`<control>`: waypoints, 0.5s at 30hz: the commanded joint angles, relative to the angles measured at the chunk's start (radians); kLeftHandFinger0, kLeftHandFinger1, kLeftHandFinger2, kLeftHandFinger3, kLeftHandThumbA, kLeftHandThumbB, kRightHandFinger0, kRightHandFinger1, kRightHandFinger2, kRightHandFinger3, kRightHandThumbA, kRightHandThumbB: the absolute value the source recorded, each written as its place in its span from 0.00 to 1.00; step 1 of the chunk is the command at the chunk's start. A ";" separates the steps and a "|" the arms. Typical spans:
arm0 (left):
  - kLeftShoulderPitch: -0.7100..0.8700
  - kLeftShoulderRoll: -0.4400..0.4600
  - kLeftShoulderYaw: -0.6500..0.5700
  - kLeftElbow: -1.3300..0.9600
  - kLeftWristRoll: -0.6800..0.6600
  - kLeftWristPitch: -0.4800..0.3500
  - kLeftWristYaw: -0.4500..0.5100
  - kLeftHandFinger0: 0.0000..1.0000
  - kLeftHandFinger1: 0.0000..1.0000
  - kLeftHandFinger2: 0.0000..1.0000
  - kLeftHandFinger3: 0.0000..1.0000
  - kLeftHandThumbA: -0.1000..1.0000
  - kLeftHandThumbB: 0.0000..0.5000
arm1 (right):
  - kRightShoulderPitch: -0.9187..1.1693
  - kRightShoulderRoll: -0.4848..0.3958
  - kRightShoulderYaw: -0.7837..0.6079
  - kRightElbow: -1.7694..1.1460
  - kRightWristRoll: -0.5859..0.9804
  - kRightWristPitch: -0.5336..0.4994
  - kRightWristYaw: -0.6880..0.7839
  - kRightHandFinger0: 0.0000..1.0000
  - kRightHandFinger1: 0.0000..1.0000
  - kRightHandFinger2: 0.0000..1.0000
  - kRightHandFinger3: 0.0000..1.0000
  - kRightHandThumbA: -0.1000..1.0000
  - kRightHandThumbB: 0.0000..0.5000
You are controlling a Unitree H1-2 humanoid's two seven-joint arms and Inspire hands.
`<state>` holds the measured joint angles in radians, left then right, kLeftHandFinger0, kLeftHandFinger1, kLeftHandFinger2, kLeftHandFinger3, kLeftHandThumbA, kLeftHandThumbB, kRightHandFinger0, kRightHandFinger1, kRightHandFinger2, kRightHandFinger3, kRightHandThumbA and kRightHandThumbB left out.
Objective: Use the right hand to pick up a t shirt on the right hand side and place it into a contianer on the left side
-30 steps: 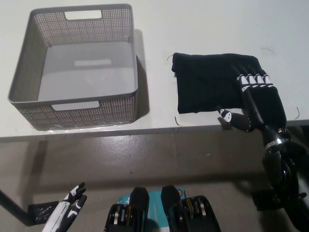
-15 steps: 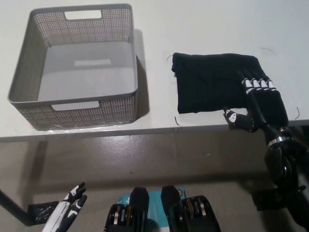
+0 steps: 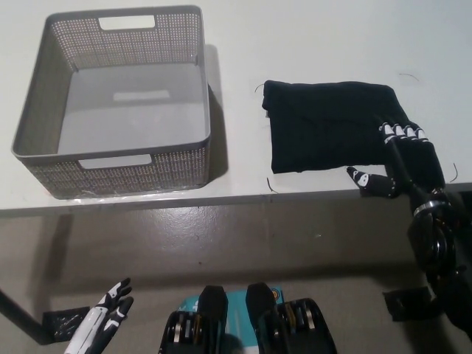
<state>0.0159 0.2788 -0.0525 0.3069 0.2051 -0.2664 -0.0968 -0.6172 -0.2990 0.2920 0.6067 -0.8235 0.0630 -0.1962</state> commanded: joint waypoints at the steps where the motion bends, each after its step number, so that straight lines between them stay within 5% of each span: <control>1: -0.011 0.027 0.002 -0.037 -0.008 0.004 -0.013 0.85 0.93 1.00 1.00 1.00 0.92 | -0.064 0.004 -0.019 0.022 0.039 -0.003 -0.039 1.00 1.00 1.00 1.00 0.85 1.00; 7: -0.008 0.027 0.006 -0.038 -0.015 0.004 -0.022 0.88 0.93 1.00 1.00 1.00 0.90 | -0.106 0.036 -0.005 0.093 0.034 0.019 -0.064 1.00 1.00 1.00 1.00 0.73 1.00; 8: -0.012 0.023 0.003 -0.035 -0.008 0.001 -0.017 0.86 0.93 1.00 1.00 1.00 0.92 | -0.130 0.057 -0.038 0.137 0.074 -0.045 -0.146 1.00 1.00 1.00 1.00 0.42 0.92; 10: -0.013 0.021 0.001 -0.036 -0.007 0.001 -0.017 0.86 0.92 1.00 1.00 1.00 0.92 | -0.133 0.058 -0.042 0.146 0.079 -0.056 -0.159 1.00 1.00 1.00 1.00 0.40 0.95; 11: -0.016 0.022 0.001 -0.033 -0.007 -0.002 -0.017 0.86 0.93 1.00 1.00 1.00 0.95 | -0.159 0.085 -0.091 0.196 0.134 -0.164 -0.278 1.00 1.00 1.00 1.00 0.02 0.64; 12: -0.019 0.025 0.003 -0.034 -0.010 0.001 -0.020 0.86 0.93 1.00 1.00 1.00 0.95 | -0.177 0.100 -0.114 0.214 0.165 -0.195 -0.294 1.00 1.00 0.86 0.90 0.00 0.51; 13: -0.017 0.025 0.004 -0.037 -0.010 0.003 -0.018 0.86 0.93 1.00 1.00 1.00 0.94 | -0.191 0.105 -0.117 0.224 0.166 -0.200 -0.293 0.87 0.79 0.72 0.75 0.00 0.48; 15: -0.015 0.027 0.006 -0.043 -0.008 0.006 -0.017 0.86 0.93 1.00 1.00 1.00 0.92 | -0.209 0.110 -0.110 0.236 0.153 -0.208 -0.296 0.70 0.62 0.60 0.65 0.00 0.51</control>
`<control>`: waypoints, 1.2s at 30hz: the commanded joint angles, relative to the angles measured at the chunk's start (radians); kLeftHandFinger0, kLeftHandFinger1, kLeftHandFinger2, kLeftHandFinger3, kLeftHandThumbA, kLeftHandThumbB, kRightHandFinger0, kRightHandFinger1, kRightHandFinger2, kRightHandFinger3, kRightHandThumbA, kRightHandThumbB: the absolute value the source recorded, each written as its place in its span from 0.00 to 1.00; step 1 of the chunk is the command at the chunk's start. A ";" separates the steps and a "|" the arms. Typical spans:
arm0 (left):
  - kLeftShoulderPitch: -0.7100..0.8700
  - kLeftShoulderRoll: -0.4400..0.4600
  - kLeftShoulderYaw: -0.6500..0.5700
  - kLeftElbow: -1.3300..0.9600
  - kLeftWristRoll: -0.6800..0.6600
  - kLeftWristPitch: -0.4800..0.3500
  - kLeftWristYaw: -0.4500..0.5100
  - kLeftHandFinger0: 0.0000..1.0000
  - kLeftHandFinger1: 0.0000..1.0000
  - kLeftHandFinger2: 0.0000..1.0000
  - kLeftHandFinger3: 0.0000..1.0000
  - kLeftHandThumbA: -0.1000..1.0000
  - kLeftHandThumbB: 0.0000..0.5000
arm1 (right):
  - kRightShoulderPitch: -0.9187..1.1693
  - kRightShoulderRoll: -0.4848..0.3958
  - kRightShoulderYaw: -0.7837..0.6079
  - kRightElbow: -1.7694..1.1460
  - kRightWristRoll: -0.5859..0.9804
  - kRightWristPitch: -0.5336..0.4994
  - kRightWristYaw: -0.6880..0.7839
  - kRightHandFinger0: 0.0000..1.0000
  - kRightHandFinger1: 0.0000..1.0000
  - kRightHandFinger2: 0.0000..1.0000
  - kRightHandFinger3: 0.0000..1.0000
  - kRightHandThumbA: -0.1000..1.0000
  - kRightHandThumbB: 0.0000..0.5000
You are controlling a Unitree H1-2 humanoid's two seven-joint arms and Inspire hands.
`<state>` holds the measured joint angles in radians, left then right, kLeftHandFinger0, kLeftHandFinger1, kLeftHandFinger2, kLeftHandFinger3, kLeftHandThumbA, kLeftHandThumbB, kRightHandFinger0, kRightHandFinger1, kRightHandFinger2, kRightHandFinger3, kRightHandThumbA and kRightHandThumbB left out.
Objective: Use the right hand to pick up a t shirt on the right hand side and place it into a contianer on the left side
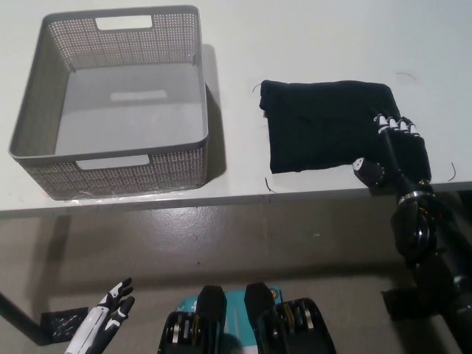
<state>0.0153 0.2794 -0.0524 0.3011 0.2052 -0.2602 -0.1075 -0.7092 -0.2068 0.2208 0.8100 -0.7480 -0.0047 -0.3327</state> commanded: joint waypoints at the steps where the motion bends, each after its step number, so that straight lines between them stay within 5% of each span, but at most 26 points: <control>1: -0.015 0.025 0.004 -0.037 -0.007 0.000 -0.007 0.86 0.92 1.00 1.00 1.00 0.92 | -0.117 0.015 -0.038 0.035 0.076 -0.144 -0.162 0.63 0.55 0.55 0.60 0.00 0.51; 3: -0.013 0.029 0.000 -0.030 0.001 -0.011 -0.006 0.85 0.92 1.00 1.00 1.00 0.92 | -0.116 0.018 -0.031 0.034 0.066 -0.164 -0.192 0.68 0.59 0.59 0.62 0.00 0.51; 8: -0.003 0.026 0.001 -0.034 -0.005 -0.020 -0.006 0.83 0.90 1.00 1.00 1.00 0.97 | -0.099 0.025 -0.021 0.029 0.068 -0.169 -0.222 0.64 0.60 0.57 0.61 0.00 0.52; 14: 0.003 0.025 0.000 -0.033 -0.007 -0.007 -0.009 0.84 0.92 1.00 1.00 1.00 0.90 | -0.093 0.041 -0.052 0.057 0.132 -0.258 -0.250 0.64 0.62 0.59 0.66 0.00 0.41; 17: 0.003 0.020 0.001 -0.030 -0.008 -0.014 -0.004 0.83 0.90 1.00 1.00 1.00 0.93 | -0.104 0.071 -0.108 0.052 0.203 -0.313 -0.281 0.64 0.59 0.58 0.63 0.00 0.48; 23: 0.003 0.020 0.000 -0.027 -0.002 -0.012 -0.002 0.81 0.90 1.00 1.00 1.00 0.99 | -0.136 0.130 -0.191 -0.061 0.277 -0.260 -0.215 0.56 0.57 0.67 0.68 0.00 0.44; 28: 0.012 0.018 0.000 -0.033 -0.002 0.002 -0.003 0.84 0.92 1.00 1.00 1.00 1.00 | -0.196 0.152 -0.173 -0.111 0.262 -0.229 -0.199 0.50 0.54 0.64 0.65 0.00 0.47; 36: 0.006 0.019 -0.001 -0.032 -0.005 -0.009 -0.004 0.81 0.91 1.00 1.00 1.00 0.93 | -0.308 0.187 -0.164 -0.092 0.279 -0.218 -0.197 0.51 0.58 0.67 0.64 0.00 0.49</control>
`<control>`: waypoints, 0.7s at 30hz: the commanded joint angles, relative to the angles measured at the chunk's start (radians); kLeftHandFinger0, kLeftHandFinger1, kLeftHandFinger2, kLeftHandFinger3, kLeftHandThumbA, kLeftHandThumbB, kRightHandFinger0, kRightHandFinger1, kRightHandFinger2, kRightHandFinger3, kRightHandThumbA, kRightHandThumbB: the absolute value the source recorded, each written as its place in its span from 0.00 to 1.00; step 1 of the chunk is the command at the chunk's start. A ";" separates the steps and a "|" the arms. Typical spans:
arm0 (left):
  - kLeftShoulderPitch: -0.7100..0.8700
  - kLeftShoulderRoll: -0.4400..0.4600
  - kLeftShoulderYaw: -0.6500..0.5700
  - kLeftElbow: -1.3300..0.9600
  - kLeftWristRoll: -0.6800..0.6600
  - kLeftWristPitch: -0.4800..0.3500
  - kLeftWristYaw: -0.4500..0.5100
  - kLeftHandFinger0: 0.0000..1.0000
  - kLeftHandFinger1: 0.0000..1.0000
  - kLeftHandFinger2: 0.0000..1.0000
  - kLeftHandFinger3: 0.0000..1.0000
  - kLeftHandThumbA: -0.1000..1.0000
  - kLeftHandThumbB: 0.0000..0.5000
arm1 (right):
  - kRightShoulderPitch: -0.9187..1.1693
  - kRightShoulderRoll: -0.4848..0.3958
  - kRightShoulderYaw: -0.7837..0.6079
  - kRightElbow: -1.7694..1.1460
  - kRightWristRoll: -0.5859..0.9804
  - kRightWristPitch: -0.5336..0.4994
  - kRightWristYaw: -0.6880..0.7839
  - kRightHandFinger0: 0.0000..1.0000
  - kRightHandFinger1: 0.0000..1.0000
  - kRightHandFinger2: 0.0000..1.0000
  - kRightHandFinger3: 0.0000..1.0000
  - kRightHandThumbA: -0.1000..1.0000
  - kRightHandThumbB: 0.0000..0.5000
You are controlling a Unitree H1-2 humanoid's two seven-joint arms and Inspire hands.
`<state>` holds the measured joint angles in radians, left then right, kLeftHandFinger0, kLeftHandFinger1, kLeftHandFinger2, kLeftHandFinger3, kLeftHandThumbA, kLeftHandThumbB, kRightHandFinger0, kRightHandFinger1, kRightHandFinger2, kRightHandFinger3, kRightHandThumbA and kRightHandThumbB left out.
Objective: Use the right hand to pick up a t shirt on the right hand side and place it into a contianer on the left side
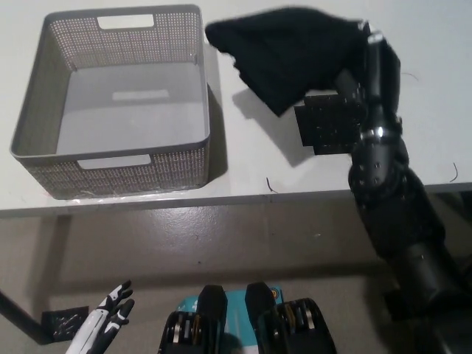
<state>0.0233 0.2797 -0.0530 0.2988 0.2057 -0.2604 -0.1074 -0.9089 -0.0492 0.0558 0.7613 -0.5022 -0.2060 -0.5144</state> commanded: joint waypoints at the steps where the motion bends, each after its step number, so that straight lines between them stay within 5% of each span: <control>1: -0.003 0.020 0.000 -0.031 -0.004 -0.007 -0.005 0.81 0.90 1.00 1.00 1.00 0.94 | -0.125 0.036 0.004 -0.034 0.028 -0.013 -0.022 0.50 0.55 0.65 0.64 0.00 0.53; 7: -0.003 0.019 -0.010 -0.026 0.008 -0.007 -0.007 0.82 0.90 1.00 1.00 1.00 0.92 | -0.205 0.061 0.052 0.028 -0.022 -0.033 -0.056 0.45 0.49 0.62 0.62 0.00 0.58; 13: 0.005 0.018 -0.025 -0.051 0.044 0.022 0.002 0.76 0.85 1.00 1.00 1.00 0.99 | -0.272 0.108 0.083 0.094 -0.004 -0.032 -0.042 0.45 0.50 0.63 0.62 0.00 0.51; 18: 0.002 0.007 -0.048 -0.052 0.058 0.020 0.000 0.76 0.86 1.00 1.00 1.00 0.88 | -0.327 0.133 0.119 0.186 -0.015 -0.033 -0.035 0.53 0.56 0.65 0.64 0.00 0.49; 21: 0.003 -0.009 -0.067 -0.049 0.068 0.015 0.010 0.74 0.85 1.00 1.00 1.00 0.84 | -0.345 0.139 0.133 0.208 -0.010 -0.026 -0.026 0.51 0.49 0.60 0.64 0.00 0.47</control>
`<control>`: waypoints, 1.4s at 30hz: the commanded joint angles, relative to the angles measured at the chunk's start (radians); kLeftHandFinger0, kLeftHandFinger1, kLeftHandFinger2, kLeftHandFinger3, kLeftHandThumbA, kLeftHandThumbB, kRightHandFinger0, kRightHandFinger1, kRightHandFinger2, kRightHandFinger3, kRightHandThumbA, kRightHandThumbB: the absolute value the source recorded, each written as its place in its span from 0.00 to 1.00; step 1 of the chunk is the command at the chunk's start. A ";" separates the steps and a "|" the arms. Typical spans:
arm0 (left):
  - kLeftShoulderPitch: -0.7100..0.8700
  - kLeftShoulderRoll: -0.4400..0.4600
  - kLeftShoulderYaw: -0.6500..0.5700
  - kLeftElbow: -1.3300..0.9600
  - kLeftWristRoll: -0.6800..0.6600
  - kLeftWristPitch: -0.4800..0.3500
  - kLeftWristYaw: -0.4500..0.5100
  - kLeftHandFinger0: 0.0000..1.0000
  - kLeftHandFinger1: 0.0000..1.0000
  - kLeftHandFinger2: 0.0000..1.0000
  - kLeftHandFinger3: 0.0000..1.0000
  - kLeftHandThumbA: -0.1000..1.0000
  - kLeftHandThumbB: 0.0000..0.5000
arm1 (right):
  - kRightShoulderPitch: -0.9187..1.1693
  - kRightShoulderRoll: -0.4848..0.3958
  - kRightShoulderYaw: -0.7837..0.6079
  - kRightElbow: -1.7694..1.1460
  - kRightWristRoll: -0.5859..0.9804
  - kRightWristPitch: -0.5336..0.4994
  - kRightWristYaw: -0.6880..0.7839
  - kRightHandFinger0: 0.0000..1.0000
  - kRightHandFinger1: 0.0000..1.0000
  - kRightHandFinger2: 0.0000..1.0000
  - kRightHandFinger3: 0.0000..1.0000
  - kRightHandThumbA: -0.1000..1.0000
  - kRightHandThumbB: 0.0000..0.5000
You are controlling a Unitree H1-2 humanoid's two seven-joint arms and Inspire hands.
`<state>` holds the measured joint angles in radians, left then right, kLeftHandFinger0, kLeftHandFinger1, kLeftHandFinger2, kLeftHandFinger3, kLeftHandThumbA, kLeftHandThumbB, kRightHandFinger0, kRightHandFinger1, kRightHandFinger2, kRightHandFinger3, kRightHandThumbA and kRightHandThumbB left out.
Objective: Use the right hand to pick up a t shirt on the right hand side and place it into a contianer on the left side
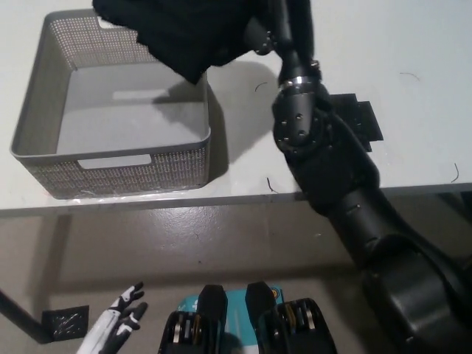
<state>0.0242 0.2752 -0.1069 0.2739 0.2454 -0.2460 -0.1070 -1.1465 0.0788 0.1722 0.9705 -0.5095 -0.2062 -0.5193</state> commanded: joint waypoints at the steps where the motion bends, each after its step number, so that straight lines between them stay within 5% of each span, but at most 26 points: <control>1: 0.006 -0.012 -0.019 -0.028 0.023 0.001 0.008 0.75 0.86 1.00 1.00 1.00 0.81 | -0.130 0.026 0.021 0.031 0.000 -0.021 -0.024 0.51 0.50 0.62 0.64 0.00 0.48; 5: 0.009 -0.035 -0.028 -0.029 0.009 0.006 0.004 0.78 0.86 1.00 1.00 1.00 0.91 | -0.162 0.054 0.049 0.073 -0.003 -0.022 -0.022 0.49 0.52 0.67 0.68 0.00 0.46; 11: -0.012 -0.045 -0.061 -0.024 0.029 0.000 -0.010 0.77 0.84 1.00 1.00 1.00 1.00 | -0.183 0.090 0.068 0.125 0.001 -0.026 -0.030 0.44 0.46 0.61 0.63 0.00 0.46; 15: -0.018 -0.037 -0.088 -0.037 0.042 0.018 -0.027 0.85 0.88 1.00 1.00 1.00 1.00 | -0.197 0.132 0.076 0.156 0.012 -0.002 -0.012 0.49 0.50 0.66 0.66 0.00 0.42; 16: -0.020 -0.037 -0.091 -0.040 0.043 0.022 -0.028 0.87 0.88 1.00 1.00 1.00 0.99 | -0.197 0.130 0.076 0.155 0.013 -0.002 -0.012 0.49 0.50 0.66 0.66 0.00 0.48; 17: -0.021 -0.036 -0.094 -0.045 0.045 0.027 -0.031 0.88 0.89 1.00 1.00 1.00 0.97 | -0.207 0.142 0.076 0.163 0.018 0.007 -0.002 0.51 0.52 0.70 0.69 0.00 0.40; 19: -0.027 -0.034 -0.099 -0.051 0.045 0.038 -0.034 0.92 0.90 1.00 1.00 1.00 0.95 | -0.221 0.154 0.074 0.169 0.027 0.008 0.013 0.53 0.53 0.71 0.70 0.00 0.39; 24: -0.022 -0.040 -0.100 -0.060 0.024 0.046 -0.039 0.91 0.88 1.00 1.00 1.00 0.93 | -0.244 0.180 0.083 0.205 0.024 0.009 0.012 0.53 0.53 0.69 0.69 0.00 0.40; 25: -0.022 -0.038 -0.101 -0.059 0.029 0.036 -0.036 0.89 0.88 1.00 1.00 1.00 0.90 | -0.249 0.181 0.084 0.211 0.034 0.004 0.053 0.60 0.64 0.78 0.78 0.00 0.41; 26: -0.018 -0.042 -0.101 -0.061 0.028 0.038 -0.033 0.87 0.88 1.00 1.00 1.00 0.92 | -0.249 0.178 0.087 0.206 0.043 0.014 0.111 0.57 0.74 1.00 1.00 0.12 0.53; 27: -0.016 -0.041 -0.101 -0.064 0.027 0.045 -0.035 0.88 0.89 1.00 1.00 1.00 0.94 | -0.254 0.176 0.097 0.200 0.039 0.053 0.165 0.80 1.00 1.00 1.00 0.43 0.91; 28: -0.014 -0.040 -0.101 -0.066 0.025 0.054 -0.038 0.89 0.89 1.00 1.00 1.00 0.94 | -0.260 0.175 0.112 0.192 0.028 0.107 0.214 1.00 1.00 1.00 1.00 0.56 1.00; 29: -0.012 -0.038 -0.101 -0.067 0.024 0.054 -0.039 0.89 0.89 1.00 1.00 1.00 0.94 | -0.259 0.175 0.114 0.191 0.030 0.111 0.217 1.00 1.00 1.00 1.00 0.56 1.00; 31: -0.008 -0.036 -0.105 -0.072 0.030 0.059 -0.039 0.95 0.91 1.00 1.00 1.00 0.95 | -0.254 0.169 0.142 0.184 0.006 0.125 0.218 1.00 1.00 1.00 1.00 0.74 1.00; 33: -0.001 -0.034 -0.103 -0.073 0.027 0.056 -0.037 0.91 0.91 1.00 1.00 1.00 0.95 | -0.254 0.160 0.164 0.180 -0.001 0.158 0.260 1.00 1.00 1.00 1.00 0.88 1.00; 42: 0.009 -0.034 -0.101 -0.057 0.033 0.043 -0.021 0.93 0.93 1.00 1.00 1.00 0.93 | -0.201 0.123 0.194 0.089 0.006 0.221 0.351 1.00 1.00 1.00 1.00 0.88 1.00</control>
<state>0.0257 0.2297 -0.2114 0.2361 0.2752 -0.1895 -0.1307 -1.3150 0.2247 0.3523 1.1191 -0.5002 -0.0286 -0.2426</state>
